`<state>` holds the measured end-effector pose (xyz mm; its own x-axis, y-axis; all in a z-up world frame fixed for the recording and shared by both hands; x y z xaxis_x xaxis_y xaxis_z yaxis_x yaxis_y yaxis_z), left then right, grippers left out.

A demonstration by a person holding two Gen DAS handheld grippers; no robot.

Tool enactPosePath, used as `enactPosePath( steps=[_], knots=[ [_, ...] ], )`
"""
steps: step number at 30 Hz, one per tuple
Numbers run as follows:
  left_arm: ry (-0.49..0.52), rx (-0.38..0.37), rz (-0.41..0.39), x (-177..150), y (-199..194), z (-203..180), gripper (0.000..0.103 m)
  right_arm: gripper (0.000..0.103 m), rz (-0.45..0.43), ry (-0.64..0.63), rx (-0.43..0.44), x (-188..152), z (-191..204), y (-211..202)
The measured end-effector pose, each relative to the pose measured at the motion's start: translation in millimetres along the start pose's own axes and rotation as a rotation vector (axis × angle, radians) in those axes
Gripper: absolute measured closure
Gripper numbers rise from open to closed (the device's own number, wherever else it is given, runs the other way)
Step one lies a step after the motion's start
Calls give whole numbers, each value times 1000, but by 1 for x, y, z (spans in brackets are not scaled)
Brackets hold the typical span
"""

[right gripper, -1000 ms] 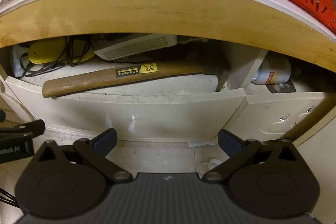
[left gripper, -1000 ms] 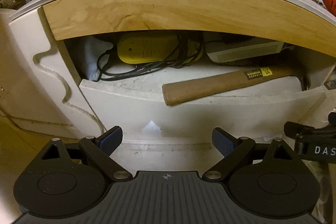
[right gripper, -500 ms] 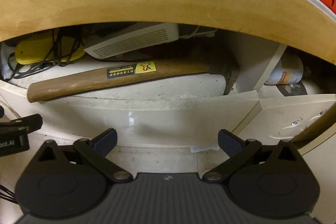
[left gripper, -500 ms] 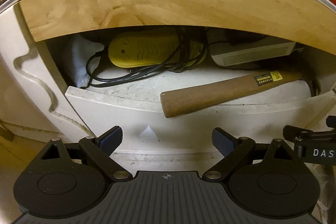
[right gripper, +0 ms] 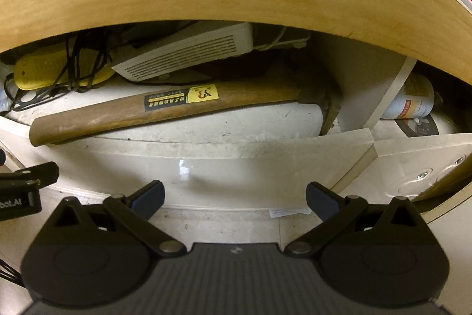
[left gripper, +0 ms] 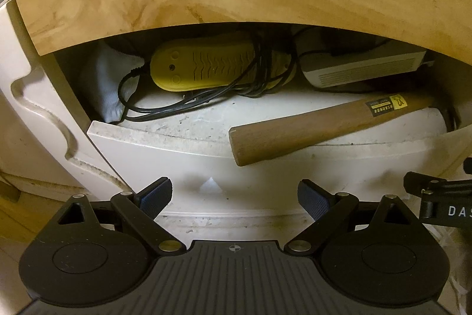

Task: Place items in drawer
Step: 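Move both tools down toward the white drawer front panel, then close both tools on the edge of the white drawer front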

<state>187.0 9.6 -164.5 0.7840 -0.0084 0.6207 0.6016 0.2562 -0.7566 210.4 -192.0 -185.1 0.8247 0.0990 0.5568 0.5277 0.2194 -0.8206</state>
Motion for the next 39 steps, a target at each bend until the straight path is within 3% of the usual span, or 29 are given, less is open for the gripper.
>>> enactPosePath(
  steps=[10, 15, 27, 34, 39],
  knots=[
    [145, 42, -60, 0, -6, -6, 9, 1, -5, -93, -14, 1, 4, -4],
    [326, 94, -129, 2, -10, -12, 9, 1, 1, -207, -22, 2, 8, -6],
    [738, 168, -208, -10, 9, -22, 9, 5, 62, -642, -43, -9, 22, 7],
    [1001, 237, -285, -20, 24, -26, 9, 9, 111, -879, -110, -18, 22, 21],
    [1096, 275, -291, -25, 37, -20, 11, 15, 149, -1038, -171, -23, 20, 32]
  ],
)
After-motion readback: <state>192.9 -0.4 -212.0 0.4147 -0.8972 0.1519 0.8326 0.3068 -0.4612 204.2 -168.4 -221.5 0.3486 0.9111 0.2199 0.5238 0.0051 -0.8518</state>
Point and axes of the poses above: each gripper's, at about its wrist camera, not at the fingertips, and y roughly the way its jaws point, z to its left, x to its top, the point moved 7 cm from there along y, roughly the way its jaws point, and after that the axes turned 11 degrees about x, right-handed, at the moved point
